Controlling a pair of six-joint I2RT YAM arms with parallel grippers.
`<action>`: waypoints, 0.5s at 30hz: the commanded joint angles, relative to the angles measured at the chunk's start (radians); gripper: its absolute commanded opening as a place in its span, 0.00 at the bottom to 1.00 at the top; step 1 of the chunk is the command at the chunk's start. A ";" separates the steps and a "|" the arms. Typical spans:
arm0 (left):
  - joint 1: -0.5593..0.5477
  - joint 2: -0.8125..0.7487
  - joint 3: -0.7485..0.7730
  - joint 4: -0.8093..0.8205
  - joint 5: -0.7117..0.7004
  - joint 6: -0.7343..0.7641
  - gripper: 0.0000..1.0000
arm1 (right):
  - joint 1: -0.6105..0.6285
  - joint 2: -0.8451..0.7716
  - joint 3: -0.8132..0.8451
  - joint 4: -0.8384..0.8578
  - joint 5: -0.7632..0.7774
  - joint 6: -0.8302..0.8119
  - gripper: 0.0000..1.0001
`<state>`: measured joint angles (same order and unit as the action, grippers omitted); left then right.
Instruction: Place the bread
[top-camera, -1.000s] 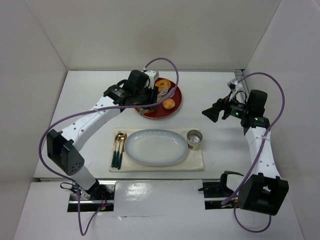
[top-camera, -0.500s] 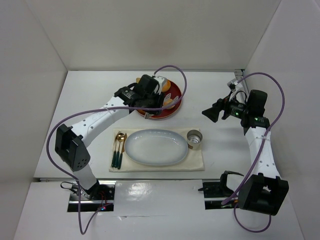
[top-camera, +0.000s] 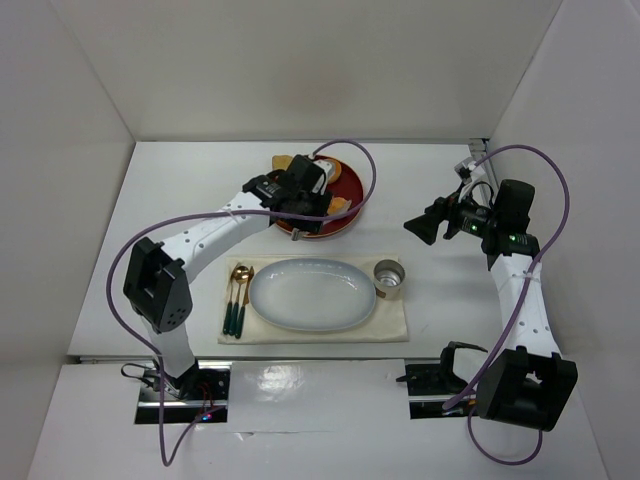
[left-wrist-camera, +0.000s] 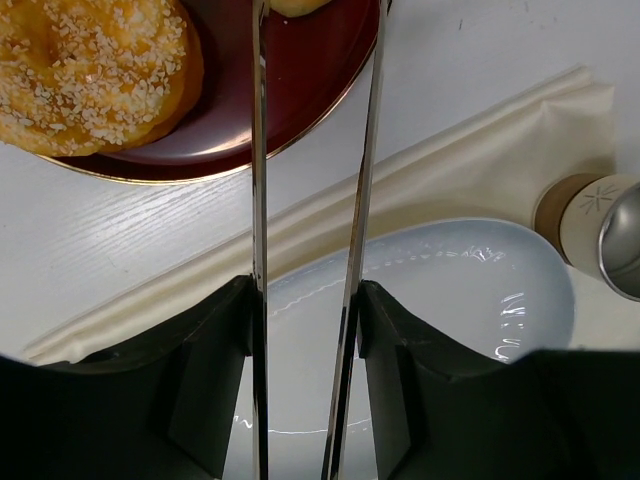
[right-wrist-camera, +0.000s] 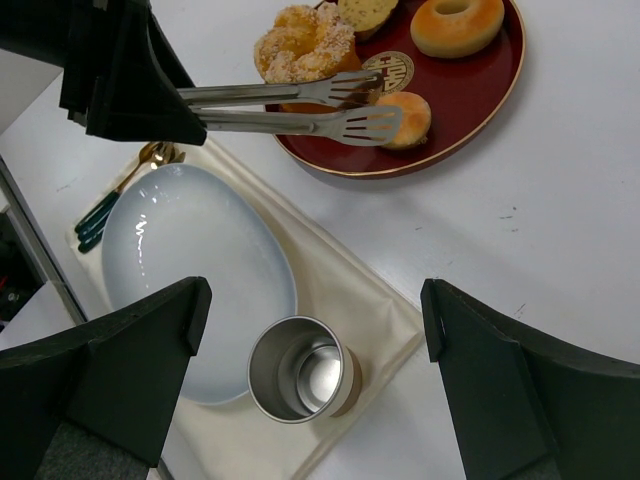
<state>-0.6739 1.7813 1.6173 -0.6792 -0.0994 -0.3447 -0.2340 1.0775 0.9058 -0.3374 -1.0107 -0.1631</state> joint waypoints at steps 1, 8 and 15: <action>-0.003 0.012 0.010 0.036 -0.029 0.004 0.59 | -0.005 -0.024 0.035 -0.003 -0.025 -0.015 1.00; -0.003 0.021 0.019 0.036 -0.029 0.004 0.61 | -0.005 -0.024 0.035 -0.003 -0.025 -0.015 1.00; -0.003 0.040 0.029 0.036 -0.049 0.013 0.61 | -0.005 -0.024 0.035 -0.003 -0.025 -0.015 1.00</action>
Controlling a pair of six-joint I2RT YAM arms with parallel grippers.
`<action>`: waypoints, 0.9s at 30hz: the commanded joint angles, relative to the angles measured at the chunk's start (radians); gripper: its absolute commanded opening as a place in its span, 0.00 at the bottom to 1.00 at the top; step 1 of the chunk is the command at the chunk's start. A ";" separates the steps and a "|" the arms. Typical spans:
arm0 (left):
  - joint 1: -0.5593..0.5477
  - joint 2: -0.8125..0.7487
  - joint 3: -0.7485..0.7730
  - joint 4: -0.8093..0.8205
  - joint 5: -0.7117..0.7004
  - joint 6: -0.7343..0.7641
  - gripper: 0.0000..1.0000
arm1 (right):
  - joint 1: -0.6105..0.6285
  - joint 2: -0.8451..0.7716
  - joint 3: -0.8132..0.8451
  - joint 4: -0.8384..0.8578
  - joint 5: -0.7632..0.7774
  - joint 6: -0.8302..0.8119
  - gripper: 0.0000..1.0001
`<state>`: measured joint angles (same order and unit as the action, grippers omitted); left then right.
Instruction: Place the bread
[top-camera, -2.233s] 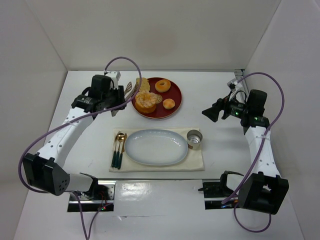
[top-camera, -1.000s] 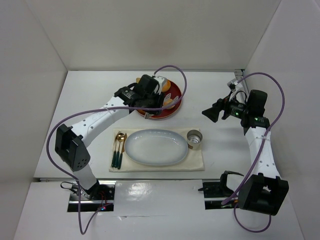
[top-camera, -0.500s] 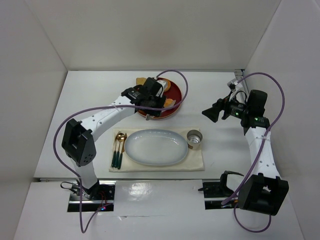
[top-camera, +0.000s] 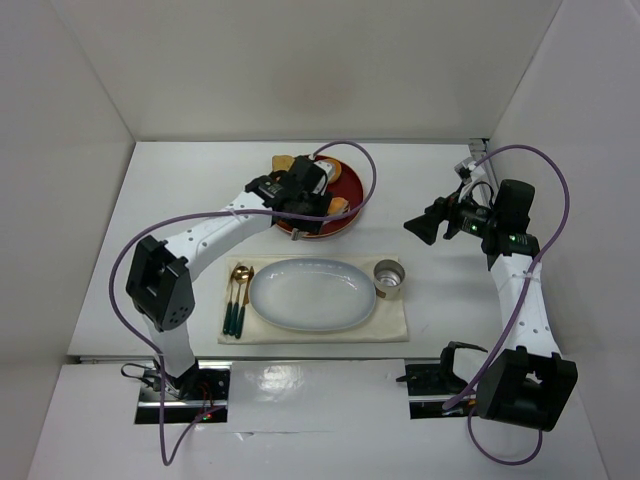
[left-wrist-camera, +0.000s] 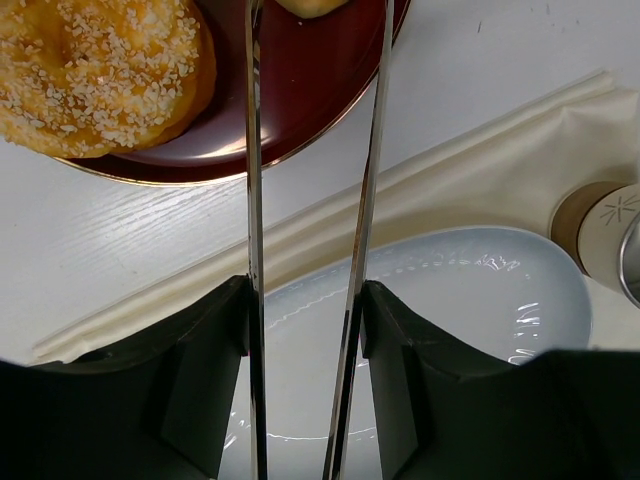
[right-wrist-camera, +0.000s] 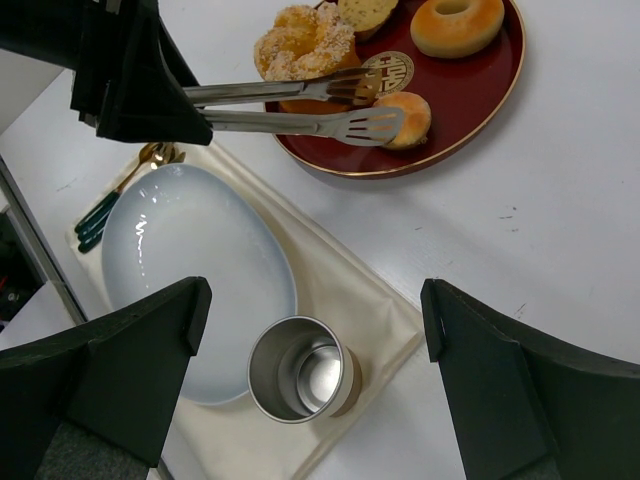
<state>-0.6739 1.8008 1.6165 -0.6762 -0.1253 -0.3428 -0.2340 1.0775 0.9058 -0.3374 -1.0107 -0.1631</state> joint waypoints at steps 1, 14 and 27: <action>-0.003 0.020 0.029 0.033 -0.023 0.011 0.61 | -0.005 -0.024 0.035 -0.003 -0.025 -0.015 1.00; -0.003 0.057 0.057 0.033 -0.023 0.021 0.61 | -0.005 -0.024 0.035 -0.003 -0.025 -0.024 1.00; -0.003 0.108 0.094 -0.009 -0.033 0.030 0.62 | -0.005 -0.024 0.035 -0.003 -0.025 -0.024 1.00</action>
<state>-0.6739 1.8931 1.6699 -0.6830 -0.1532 -0.3378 -0.2340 1.0775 0.9058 -0.3378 -1.0107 -0.1741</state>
